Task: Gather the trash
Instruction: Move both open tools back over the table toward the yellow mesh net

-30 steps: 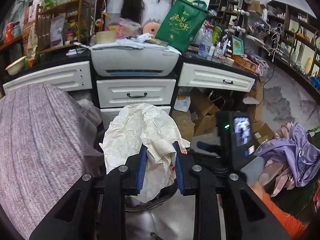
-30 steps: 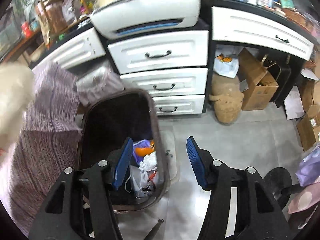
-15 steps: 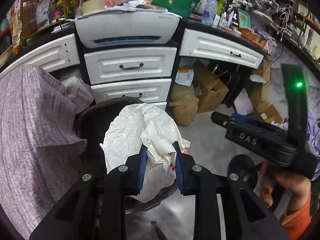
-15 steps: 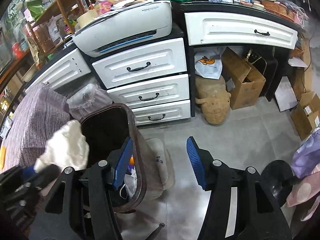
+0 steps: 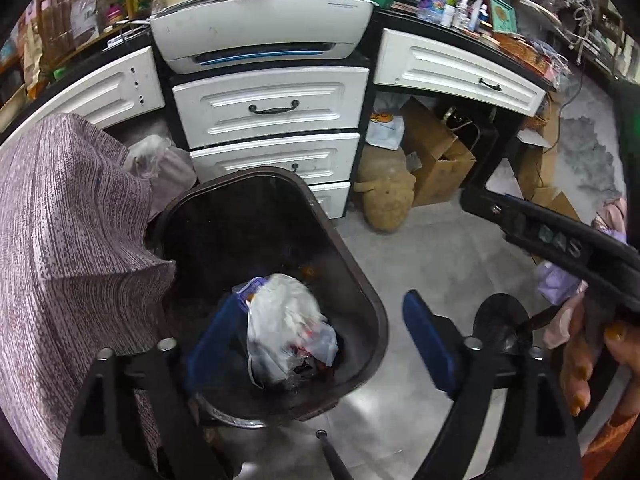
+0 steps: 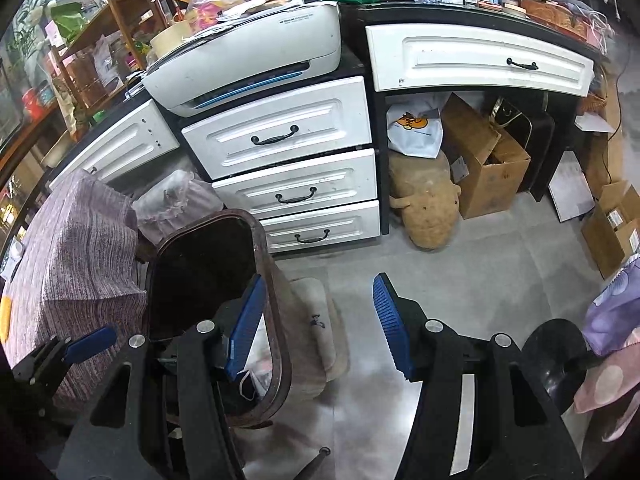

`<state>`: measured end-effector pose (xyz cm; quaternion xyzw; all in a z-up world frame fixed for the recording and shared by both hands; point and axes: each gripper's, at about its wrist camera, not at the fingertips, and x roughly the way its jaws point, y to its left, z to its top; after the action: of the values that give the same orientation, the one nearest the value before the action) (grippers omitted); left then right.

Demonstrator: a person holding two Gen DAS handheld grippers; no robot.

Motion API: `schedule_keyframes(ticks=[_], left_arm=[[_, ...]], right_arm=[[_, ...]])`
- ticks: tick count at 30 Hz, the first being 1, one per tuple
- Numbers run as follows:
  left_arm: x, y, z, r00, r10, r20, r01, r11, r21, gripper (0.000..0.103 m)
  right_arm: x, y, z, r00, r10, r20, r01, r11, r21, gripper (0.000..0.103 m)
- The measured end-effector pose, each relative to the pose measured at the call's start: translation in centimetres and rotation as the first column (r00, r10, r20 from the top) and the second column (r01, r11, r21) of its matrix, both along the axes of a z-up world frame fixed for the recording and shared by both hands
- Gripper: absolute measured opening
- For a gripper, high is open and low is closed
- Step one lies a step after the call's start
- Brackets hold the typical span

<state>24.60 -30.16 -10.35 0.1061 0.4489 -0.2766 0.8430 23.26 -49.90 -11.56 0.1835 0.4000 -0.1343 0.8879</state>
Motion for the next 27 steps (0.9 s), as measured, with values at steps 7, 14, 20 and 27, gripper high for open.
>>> schedule_keyframes(ticks=[7, 14, 20, 27], left_arm=[[-3.0, 0.4, 1.7, 0.998, -0.063, 0.03, 0.064, 0.997, -0.038, 0.094], [-5.3, 3.0, 4.6, 0.993, -0.069, 0.092, 0.076, 0.994, -0.082, 0.097], [-6.8, 6.4, 7.2, 0.987, -0.048, 0.153, 0.065, 0.992, -0.11, 0.097], [-7.3, 11.7, 8.7, 0.982, 0.049, 0.183, -0.026, 0.992, -0.126, 0.097]], right_arm=[[-0.3, -0.5, 0.6, 1.0, -0.003, 0.026, 0.003, 1.0, -0.006, 0.068], [-0.5, 0.1, 1.3, 0.997, 0.036, 0.063, -0.037, 0.999, 0.008, 0.08], [0.4, 2.8, 2.6, 0.987, 0.133, 0.087, -0.135, 0.99, 0.025, 0.081], [2.0, 9.2, 4.4, 0.948, 0.297, 0.116, -0.301, 0.953, 0.022, 0.081]])
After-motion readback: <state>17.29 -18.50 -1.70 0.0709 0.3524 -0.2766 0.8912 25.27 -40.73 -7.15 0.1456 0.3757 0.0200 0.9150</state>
